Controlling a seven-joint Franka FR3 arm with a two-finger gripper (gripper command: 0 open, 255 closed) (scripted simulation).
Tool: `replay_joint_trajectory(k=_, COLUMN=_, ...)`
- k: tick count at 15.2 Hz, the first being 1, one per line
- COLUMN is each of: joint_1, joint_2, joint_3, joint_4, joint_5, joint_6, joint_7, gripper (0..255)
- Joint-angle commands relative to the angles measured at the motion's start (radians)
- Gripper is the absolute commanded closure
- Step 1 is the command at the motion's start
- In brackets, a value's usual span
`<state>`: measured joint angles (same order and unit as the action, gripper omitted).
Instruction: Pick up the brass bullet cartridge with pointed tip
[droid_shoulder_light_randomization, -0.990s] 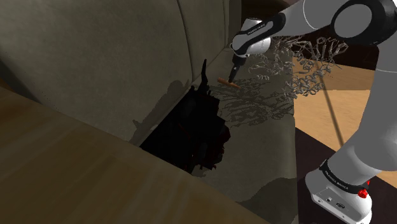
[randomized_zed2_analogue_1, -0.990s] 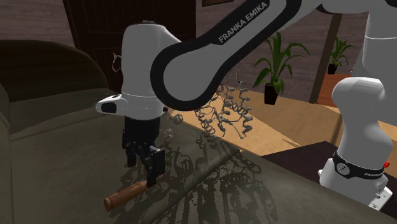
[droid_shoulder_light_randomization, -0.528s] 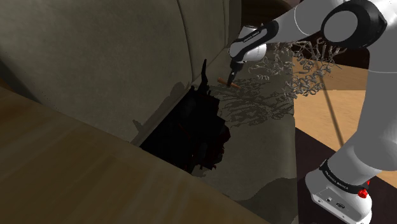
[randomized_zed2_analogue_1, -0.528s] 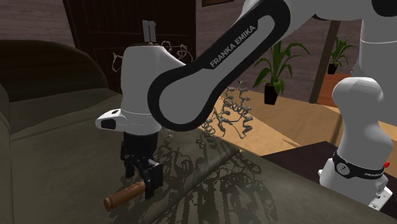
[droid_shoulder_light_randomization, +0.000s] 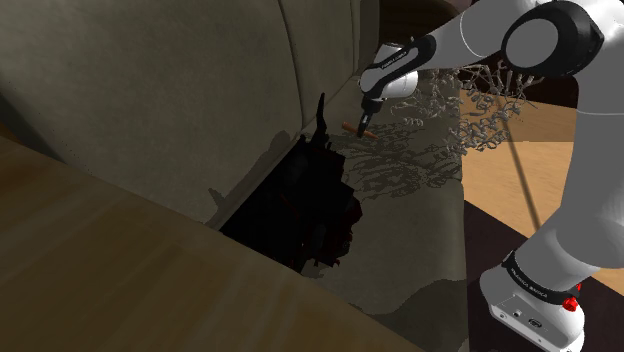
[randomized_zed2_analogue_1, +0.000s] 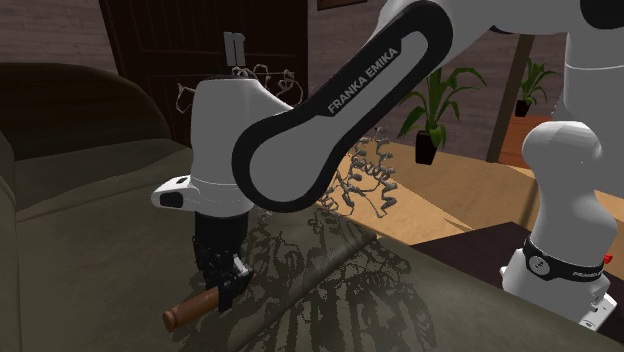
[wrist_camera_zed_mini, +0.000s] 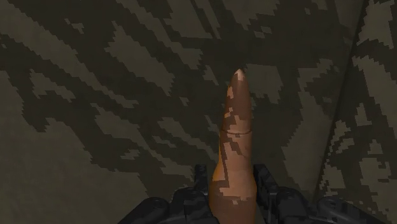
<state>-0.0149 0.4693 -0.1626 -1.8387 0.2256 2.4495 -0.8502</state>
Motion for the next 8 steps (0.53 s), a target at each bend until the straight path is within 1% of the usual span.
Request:
replay_joint_trajectory(k=1, joint_1=0.0, joint_2=0.0, joint_3=0.0, joint_4=0.0, joint_5=0.0, joint_6=0.0, joint_7=0.0, gripper=255)
replay_joint_trajectory(k=4, joint_1=0.0, joint_2=-0.001, joint_3=0.0, joint_4=-0.003, joint_5=0.0, joint_6=0.002, joint_7=-0.001, gripper=255)
replay_joint_trajectory(k=8, joint_1=0.005, joint_2=-0.033, joint_3=-0.007, joint_4=0.006, joint_5=-0.012, joint_6=-0.039, joint_7=0.01, gripper=255)
